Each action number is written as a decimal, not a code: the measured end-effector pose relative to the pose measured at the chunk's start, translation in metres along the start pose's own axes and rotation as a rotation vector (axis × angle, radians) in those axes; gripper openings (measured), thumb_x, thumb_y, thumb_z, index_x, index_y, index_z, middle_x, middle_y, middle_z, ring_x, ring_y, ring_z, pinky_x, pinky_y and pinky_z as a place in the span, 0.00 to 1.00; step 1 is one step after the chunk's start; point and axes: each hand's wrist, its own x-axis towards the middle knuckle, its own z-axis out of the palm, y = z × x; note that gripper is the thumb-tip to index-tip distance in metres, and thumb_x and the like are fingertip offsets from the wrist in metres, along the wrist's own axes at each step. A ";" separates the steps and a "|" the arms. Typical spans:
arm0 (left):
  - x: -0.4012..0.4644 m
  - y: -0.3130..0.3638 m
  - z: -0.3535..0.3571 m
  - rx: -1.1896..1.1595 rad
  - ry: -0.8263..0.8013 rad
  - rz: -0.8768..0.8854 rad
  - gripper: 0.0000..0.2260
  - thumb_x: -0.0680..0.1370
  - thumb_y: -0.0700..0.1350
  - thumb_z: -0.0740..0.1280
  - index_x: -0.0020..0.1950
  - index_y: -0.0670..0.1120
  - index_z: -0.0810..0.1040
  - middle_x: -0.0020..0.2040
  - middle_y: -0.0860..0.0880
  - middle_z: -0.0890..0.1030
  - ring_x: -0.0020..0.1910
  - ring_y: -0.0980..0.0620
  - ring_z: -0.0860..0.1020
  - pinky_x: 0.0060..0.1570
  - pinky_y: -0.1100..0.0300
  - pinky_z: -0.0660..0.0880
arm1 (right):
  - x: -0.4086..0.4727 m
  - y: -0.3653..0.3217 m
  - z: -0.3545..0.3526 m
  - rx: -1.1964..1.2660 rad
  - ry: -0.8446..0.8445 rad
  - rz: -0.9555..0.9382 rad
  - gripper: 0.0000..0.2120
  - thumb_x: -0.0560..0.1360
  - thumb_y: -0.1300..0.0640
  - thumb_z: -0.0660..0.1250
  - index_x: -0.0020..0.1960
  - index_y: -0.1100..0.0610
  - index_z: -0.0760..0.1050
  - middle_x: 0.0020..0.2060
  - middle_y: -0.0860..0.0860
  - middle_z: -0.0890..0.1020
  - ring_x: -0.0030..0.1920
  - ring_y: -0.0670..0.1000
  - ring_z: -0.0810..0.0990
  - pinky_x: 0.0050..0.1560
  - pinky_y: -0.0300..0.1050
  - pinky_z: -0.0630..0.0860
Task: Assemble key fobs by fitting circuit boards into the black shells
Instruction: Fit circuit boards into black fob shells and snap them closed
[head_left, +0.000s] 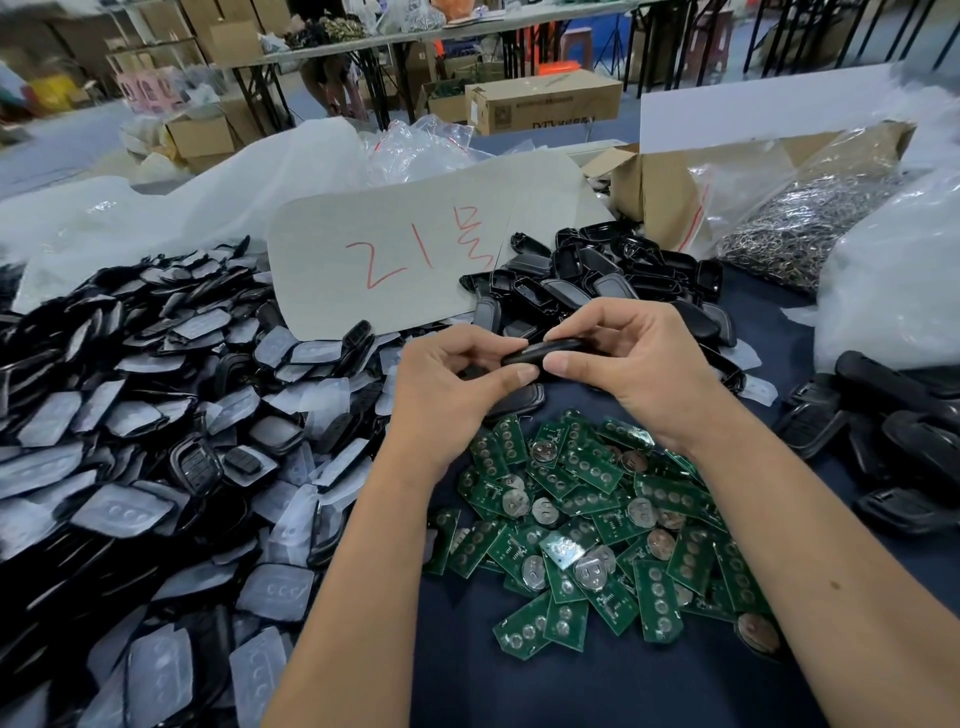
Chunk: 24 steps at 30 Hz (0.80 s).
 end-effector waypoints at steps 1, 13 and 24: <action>0.000 0.000 -0.001 -0.021 -0.010 -0.003 0.09 0.68 0.39 0.81 0.44 0.50 0.87 0.42 0.40 0.86 0.40 0.50 0.81 0.47 0.50 0.80 | 0.000 0.000 0.001 0.013 -0.009 0.003 0.10 0.66 0.58 0.81 0.46 0.56 0.85 0.45 0.64 0.86 0.43 0.58 0.86 0.47 0.52 0.85; -0.002 0.003 0.002 -0.152 -0.016 -0.053 0.10 0.72 0.33 0.79 0.44 0.48 0.88 0.42 0.43 0.87 0.41 0.49 0.84 0.44 0.58 0.81 | 0.003 0.000 0.005 -0.052 0.023 -0.104 0.09 0.71 0.60 0.78 0.51 0.58 0.87 0.46 0.57 0.88 0.48 0.58 0.88 0.53 0.52 0.84; -0.003 0.004 0.002 0.102 -0.043 -0.039 0.22 0.71 0.36 0.81 0.61 0.50 0.82 0.44 0.50 0.88 0.46 0.51 0.87 0.52 0.53 0.84 | -0.001 0.005 0.007 -0.368 0.037 -0.117 0.06 0.73 0.59 0.80 0.48 0.53 0.87 0.42 0.48 0.88 0.45 0.51 0.87 0.51 0.57 0.84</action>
